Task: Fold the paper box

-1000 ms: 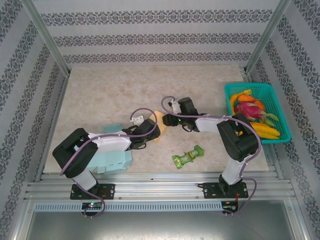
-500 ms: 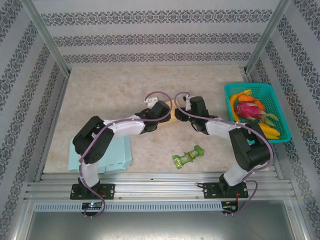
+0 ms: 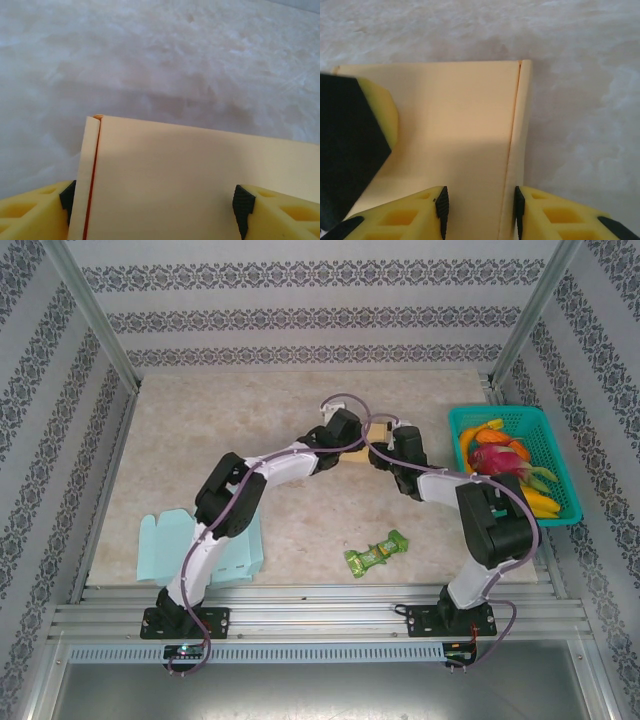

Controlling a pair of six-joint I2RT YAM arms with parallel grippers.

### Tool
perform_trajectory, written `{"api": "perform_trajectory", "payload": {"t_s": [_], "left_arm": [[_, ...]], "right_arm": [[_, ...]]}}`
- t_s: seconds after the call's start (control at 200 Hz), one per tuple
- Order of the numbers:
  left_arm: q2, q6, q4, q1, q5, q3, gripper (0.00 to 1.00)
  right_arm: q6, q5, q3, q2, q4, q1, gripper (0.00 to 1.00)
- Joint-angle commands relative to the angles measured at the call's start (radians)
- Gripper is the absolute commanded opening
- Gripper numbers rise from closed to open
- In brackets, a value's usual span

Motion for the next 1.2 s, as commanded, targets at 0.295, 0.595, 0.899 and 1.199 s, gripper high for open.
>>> {"api": "perform_trajectory", "payload": {"t_s": [0.295,0.595,0.899,1.199], "left_arm": [[0.159,0.014,-0.051,-0.019,0.109,0.244,0.82],[0.16,0.033,-0.142,-0.005,0.031,0.29,0.9],[0.042,0.021,-0.206,0.025,0.005,0.208,0.94],[-0.438,-0.069,-0.124,0.023,-0.069,-0.396,0.92]], "right_arm": [[0.05,-0.172,0.077,0.092,0.159,-0.063,0.43],[0.075,-0.176,0.065,0.082,0.152,-0.101,0.52],[0.106,-0.143,-0.025,-0.062,0.096,-0.154,0.58],[0.071,-0.105,-0.309,-0.498,0.024,-0.038,0.56]]}}
